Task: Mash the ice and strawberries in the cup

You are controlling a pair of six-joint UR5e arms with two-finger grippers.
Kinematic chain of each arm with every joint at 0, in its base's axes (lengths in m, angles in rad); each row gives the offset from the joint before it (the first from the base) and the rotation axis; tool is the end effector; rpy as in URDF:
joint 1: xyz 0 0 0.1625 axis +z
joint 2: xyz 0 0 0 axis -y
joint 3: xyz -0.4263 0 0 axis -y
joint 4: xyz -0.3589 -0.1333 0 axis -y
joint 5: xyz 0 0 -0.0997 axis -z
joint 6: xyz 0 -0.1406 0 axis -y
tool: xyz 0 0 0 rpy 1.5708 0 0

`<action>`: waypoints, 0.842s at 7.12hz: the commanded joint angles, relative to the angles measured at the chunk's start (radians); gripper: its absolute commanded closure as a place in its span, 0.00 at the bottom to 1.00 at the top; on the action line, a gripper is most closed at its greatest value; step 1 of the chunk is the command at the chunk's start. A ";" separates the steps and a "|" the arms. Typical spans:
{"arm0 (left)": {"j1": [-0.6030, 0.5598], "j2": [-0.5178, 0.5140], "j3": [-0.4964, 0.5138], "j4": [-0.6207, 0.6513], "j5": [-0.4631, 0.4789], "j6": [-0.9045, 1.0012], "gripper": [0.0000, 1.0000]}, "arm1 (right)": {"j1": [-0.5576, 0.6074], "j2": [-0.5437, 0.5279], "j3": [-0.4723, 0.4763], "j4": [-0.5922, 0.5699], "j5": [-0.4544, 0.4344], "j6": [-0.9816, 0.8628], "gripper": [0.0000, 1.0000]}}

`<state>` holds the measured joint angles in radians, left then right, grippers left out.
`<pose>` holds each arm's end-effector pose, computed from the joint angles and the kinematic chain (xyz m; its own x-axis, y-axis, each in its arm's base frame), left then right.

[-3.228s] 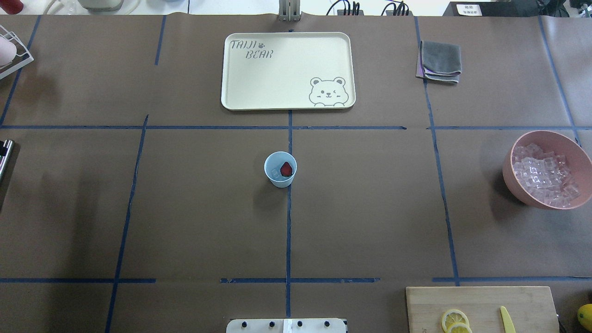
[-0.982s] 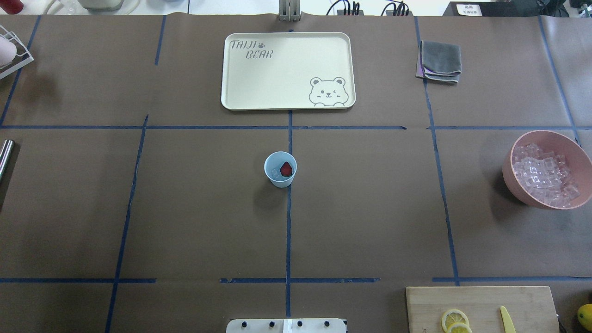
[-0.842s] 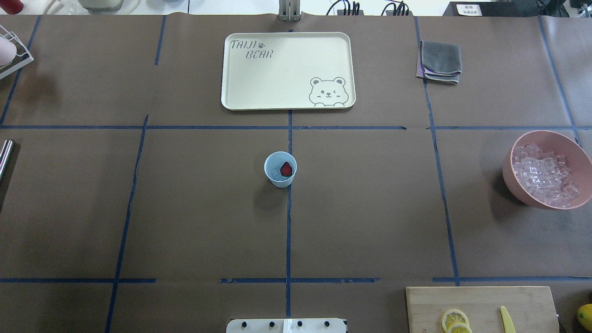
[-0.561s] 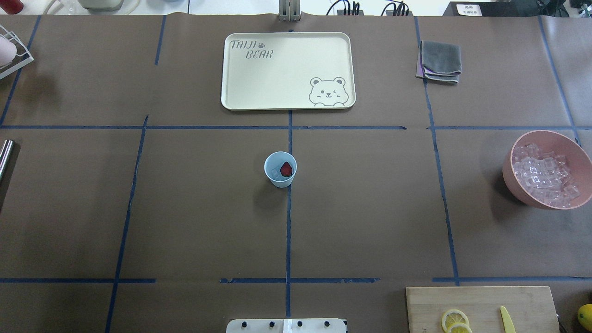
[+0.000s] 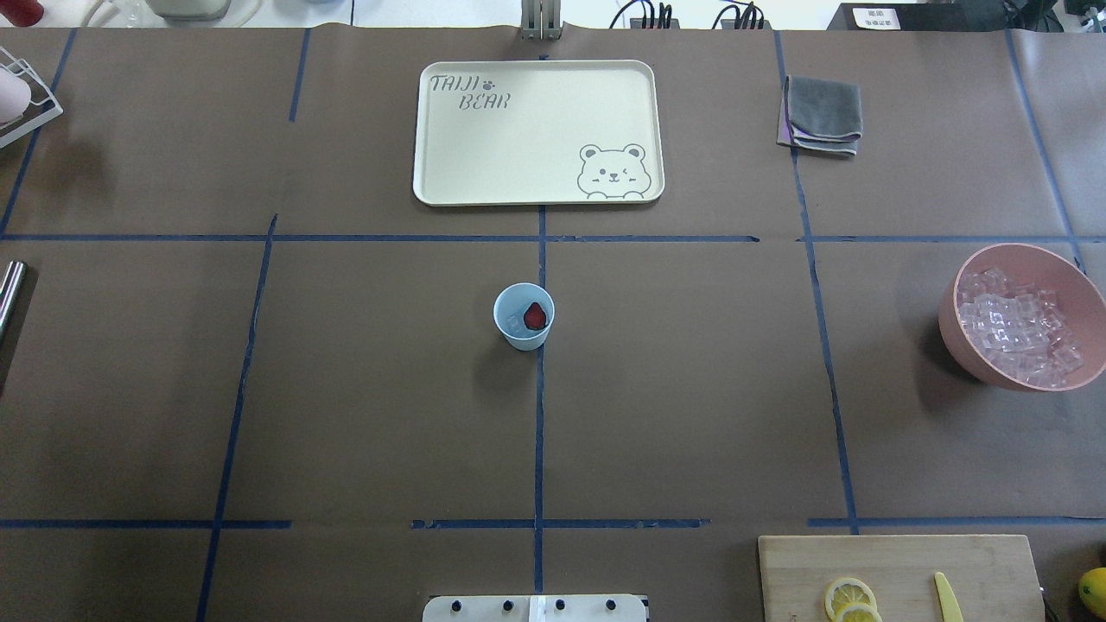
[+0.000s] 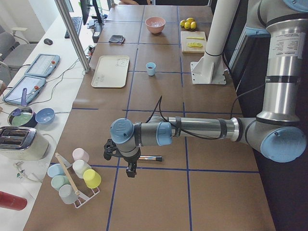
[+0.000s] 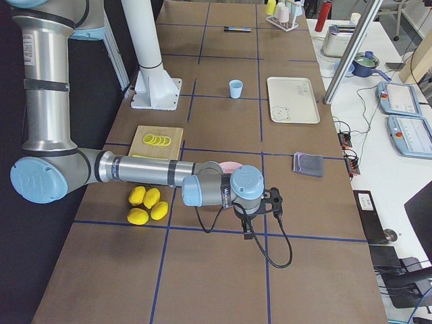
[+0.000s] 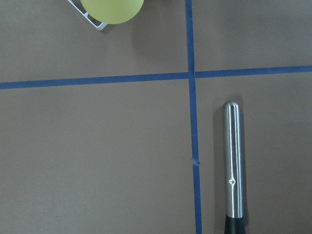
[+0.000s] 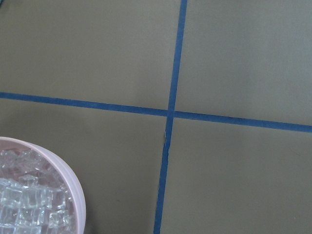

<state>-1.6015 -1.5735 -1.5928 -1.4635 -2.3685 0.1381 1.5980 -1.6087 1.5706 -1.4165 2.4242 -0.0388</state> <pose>-0.0465 -0.4500 0.6860 0.6938 0.0574 -0.7179 -0.0655 0.9977 0.0165 0.0396 -0.4513 0.6824 0.6601 -0.1079 0.7434 -0.0014 0.9894 0.1449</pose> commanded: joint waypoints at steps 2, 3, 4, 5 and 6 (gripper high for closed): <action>0.000 0.003 0.002 0.000 0.000 0.002 0.00 | 0.000 0.007 0.002 -0.002 0.009 -0.001 0.00; 0.000 0.001 0.007 -0.001 -0.002 0.003 0.00 | 0.002 0.007 0.005 -0.002 0.009 -0.001 0.00; 0.000 0.001 0.008 -0.001 -0.002 0.003 0.00 | 0.005 0.007 0.006 -0.002 0.012 -0.001 0.00; 0.000 0.001 0.008 -0.001 -0.002 0.003 0.00 | 0.008 0.007 0.006 -0.002 0.012 -0.001 0.00; 0.000 0.001 0.008 -0.001 0.000 0.003 0.00 | 0.008 0.009 0.006 -0.002 0.012 -0.001 0.00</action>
<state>-1.6015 -1.5723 -1.5852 -1.4649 -2.3696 0.1411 1.6047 -1.6010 1.5764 -1.4189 2.4356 -0.0399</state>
